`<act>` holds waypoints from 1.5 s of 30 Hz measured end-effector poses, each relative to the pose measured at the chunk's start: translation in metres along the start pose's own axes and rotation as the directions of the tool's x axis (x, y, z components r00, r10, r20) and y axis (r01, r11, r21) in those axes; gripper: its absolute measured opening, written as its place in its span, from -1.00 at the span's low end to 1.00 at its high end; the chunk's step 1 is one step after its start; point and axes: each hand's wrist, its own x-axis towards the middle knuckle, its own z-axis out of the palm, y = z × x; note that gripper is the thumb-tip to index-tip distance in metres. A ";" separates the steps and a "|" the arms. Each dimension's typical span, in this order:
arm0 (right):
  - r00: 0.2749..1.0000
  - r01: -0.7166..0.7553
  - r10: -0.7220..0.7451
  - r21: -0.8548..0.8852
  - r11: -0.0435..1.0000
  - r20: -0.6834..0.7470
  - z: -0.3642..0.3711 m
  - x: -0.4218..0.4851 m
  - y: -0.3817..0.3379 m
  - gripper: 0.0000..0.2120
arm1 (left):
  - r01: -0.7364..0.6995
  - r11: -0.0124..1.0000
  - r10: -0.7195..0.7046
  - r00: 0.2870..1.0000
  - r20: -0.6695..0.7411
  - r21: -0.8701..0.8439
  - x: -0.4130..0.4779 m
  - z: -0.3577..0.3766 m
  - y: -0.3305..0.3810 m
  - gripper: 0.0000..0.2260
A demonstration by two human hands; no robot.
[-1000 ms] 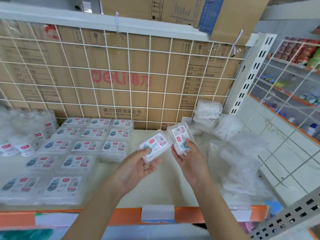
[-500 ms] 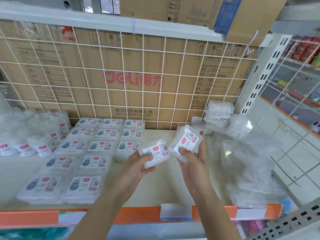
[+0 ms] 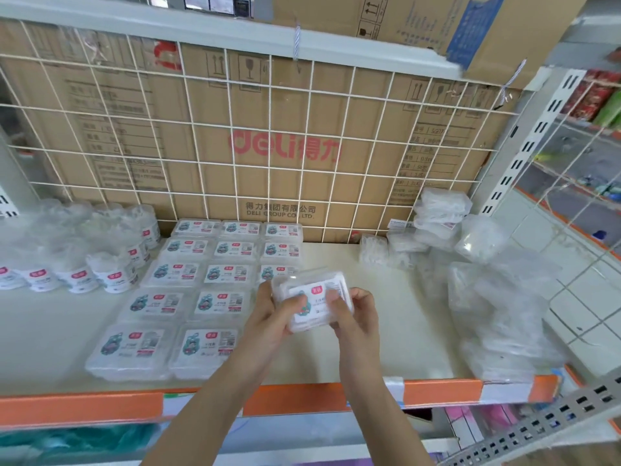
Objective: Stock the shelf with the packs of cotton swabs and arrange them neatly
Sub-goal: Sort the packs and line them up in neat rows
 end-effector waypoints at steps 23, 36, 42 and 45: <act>0.986 -0.152 0.167 -0.511 0.846 -0.018 0.001 0.011 0.046 -0.74 | -0.217 -0.219 0.216 0.940 0.264 0.951 -0.014 -0.102 -0.013 -0.38; 0.948 0.264 -0.073 -0.634 0.727 0.311 0.002 0.001 0.061 -0.35 | -0.195 -0.209 0.224 0.944 0.241 0.958 -0.017 -0.101 -0.012 -0.33; 0.950 0.312 -0.188 -0.757 0.574 0.250 0.010 0.009 0.063 -0.39 | -0.204 -0.209 0.242 0.937 0.252 0.956 -0.017 -0.100 -0.010 -0.44; 0.952 0.303 -0.182 -0.824 0.479 0.244 0.014 0.008 0.063 -0.42 | -0.217 -0.231 0.278 0.920 0.278 0.949 -0.016 -0.101 -0.013 -0.51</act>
